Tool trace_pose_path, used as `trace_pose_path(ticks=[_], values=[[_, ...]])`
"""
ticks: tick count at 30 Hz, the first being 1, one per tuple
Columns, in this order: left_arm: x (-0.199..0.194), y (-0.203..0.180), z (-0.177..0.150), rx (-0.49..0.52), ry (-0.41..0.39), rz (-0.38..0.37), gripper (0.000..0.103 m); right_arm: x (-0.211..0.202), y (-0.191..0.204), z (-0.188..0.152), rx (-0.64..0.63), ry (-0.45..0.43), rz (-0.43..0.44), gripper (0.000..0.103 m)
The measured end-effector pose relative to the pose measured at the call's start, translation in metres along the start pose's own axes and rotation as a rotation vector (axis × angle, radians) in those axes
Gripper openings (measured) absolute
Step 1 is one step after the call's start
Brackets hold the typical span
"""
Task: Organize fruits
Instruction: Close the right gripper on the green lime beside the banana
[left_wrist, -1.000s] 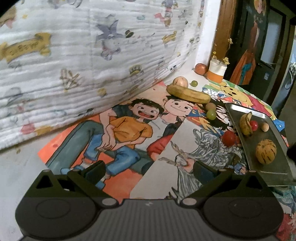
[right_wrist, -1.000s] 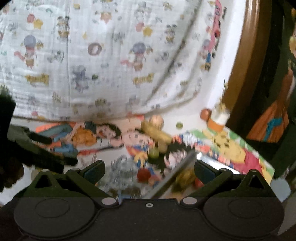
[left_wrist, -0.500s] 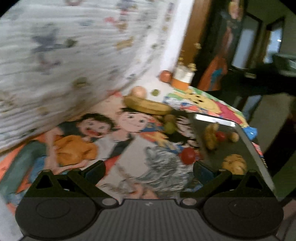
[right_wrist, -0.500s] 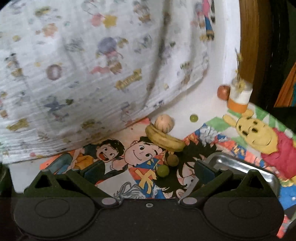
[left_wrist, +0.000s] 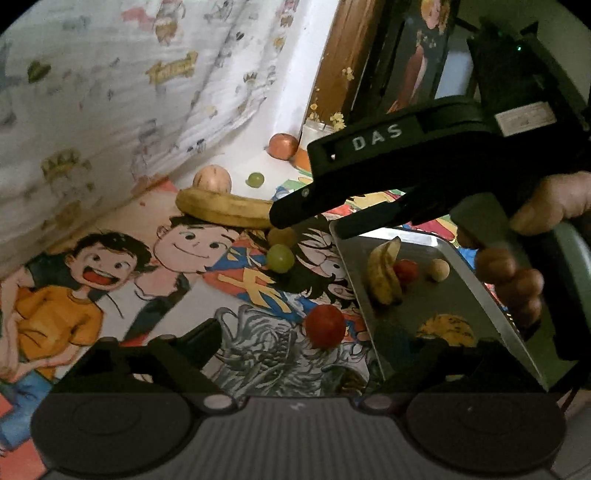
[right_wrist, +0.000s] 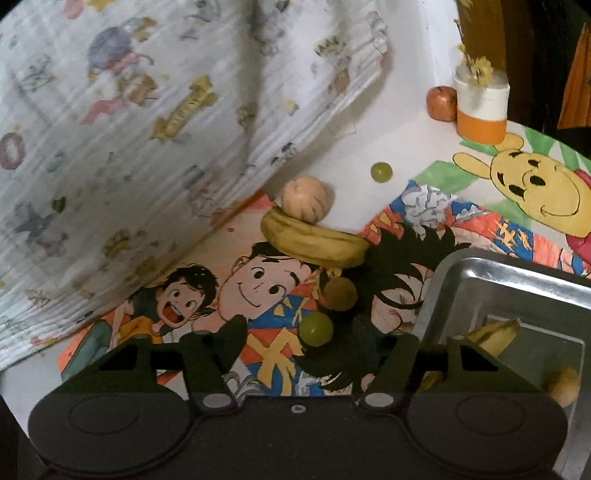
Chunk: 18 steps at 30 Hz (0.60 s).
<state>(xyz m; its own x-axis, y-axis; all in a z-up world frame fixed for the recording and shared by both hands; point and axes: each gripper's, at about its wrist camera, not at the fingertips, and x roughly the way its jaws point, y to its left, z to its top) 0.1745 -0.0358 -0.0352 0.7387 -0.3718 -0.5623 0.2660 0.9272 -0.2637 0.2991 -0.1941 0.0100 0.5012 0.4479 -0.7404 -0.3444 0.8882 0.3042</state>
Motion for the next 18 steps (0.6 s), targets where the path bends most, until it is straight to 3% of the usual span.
trace_pose_path(ticks=[6,10,18], values=[[0.008,0.001,0.003,-0.022,0.009,-0.027,0.075,0.017,-0.008,0.000,0.050,0.013,-0.001,0.050],[0.015,0.000,0.005,-0.031,0.032,-0.053,0.061,0.026,-0.010,-0.001,0.064,0.022,-0.003,0.045],[0.023,0.004,0.006,-0.080,0.056,-0.068,0.045,0.035,-0.010,-0.003,0.071,0.025,-0.002,0.039]])
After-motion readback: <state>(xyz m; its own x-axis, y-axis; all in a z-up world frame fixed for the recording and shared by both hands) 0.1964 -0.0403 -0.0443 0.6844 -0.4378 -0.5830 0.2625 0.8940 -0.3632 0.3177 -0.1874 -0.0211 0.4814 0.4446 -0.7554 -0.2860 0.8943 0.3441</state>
